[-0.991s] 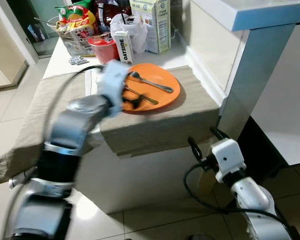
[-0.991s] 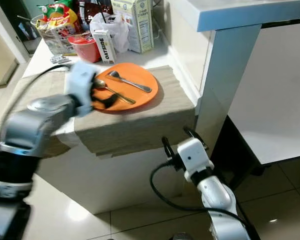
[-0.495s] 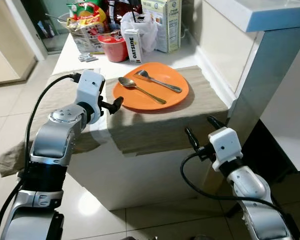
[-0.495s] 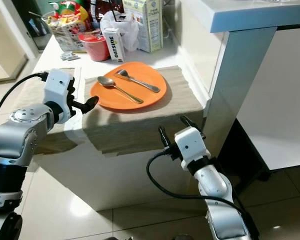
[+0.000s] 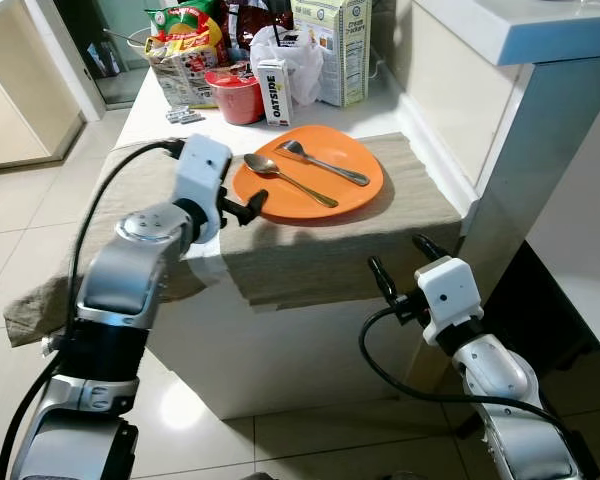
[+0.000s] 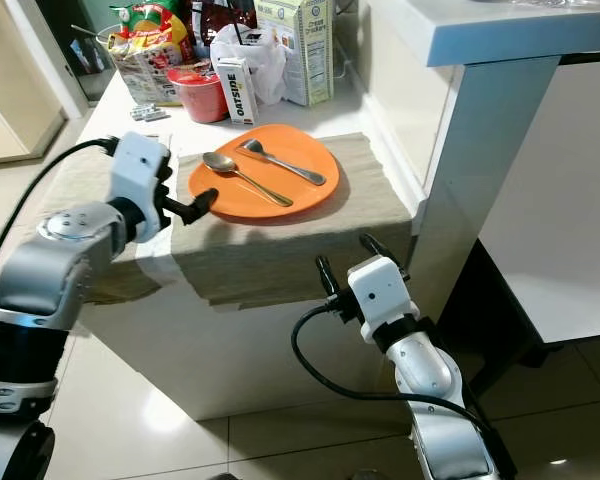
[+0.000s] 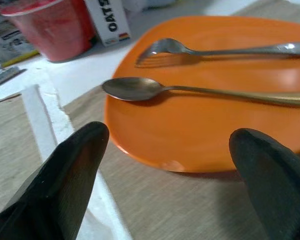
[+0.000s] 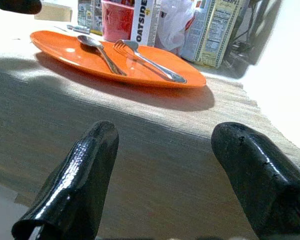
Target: Setting the table
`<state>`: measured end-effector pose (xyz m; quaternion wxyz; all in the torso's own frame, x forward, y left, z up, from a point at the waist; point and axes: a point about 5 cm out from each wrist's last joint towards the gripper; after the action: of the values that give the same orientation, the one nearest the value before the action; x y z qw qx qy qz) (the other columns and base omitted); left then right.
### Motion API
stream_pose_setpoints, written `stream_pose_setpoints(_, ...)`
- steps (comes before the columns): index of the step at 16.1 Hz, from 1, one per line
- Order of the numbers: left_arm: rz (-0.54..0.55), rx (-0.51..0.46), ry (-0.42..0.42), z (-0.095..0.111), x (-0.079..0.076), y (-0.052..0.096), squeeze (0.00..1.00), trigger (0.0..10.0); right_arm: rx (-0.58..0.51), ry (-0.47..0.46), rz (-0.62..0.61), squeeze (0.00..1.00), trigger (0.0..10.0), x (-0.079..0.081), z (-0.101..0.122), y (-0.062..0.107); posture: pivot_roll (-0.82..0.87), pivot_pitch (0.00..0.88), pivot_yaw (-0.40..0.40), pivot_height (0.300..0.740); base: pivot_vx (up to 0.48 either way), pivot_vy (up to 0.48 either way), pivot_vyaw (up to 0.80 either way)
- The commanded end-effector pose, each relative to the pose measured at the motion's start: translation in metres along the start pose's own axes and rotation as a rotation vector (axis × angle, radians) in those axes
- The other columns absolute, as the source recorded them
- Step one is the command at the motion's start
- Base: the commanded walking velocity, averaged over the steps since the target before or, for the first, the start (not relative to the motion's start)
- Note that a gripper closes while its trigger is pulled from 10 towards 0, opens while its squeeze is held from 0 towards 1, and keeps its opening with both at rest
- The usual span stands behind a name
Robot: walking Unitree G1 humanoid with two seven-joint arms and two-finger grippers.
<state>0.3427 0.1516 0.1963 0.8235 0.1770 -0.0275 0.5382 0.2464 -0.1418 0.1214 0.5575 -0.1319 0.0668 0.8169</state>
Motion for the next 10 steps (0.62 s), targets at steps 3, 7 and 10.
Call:
stream_pose_setpoints(3, -0.008, 0.053, -0.092, -0.002, -0.003, -0.008, 0.00, 10.0, -0.004, 0.004, 0.013, 0.00, 10.0, 0.001, 0.003, 0.001, -0.18, 0.018, 0.125, 0.740, 0.000, 0.000, 0.00)
stream_pose_setpoints(7, 0.009, 0.087, -0.131, -0.004, 0.002, -0.015, 0.00, 10.0, 0.003, 0.007, 0.008, 0.00, 10.0, 0.000, 0.002, 0.005, -0.20, 0.027, 0.131, 0.740, 0.000, 0.000, 0.00)
stream_pose_setpoints(10, 0.032, 0.089, -0.148, -0.002, 0.007, -0.020, 0.00, 10.0, 0.012, 0.012, 0.007, 0.00, 10.0, -0.001, 0.002, 0.009, -0.21, 0.033, 0.129, 0.740, 0.000, 0.000, 0.00)
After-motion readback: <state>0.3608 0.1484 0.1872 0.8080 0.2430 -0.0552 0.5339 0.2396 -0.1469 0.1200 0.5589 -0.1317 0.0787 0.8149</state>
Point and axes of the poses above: a point about 5 cm out from each wrist's last joint towards the gripper, its own y axis pointing back from the gripper into the wrist, its own z axis along the axis of the wrist's last joint, x = y × z, and after that the axes turned 3 degrees about -y, right-handed
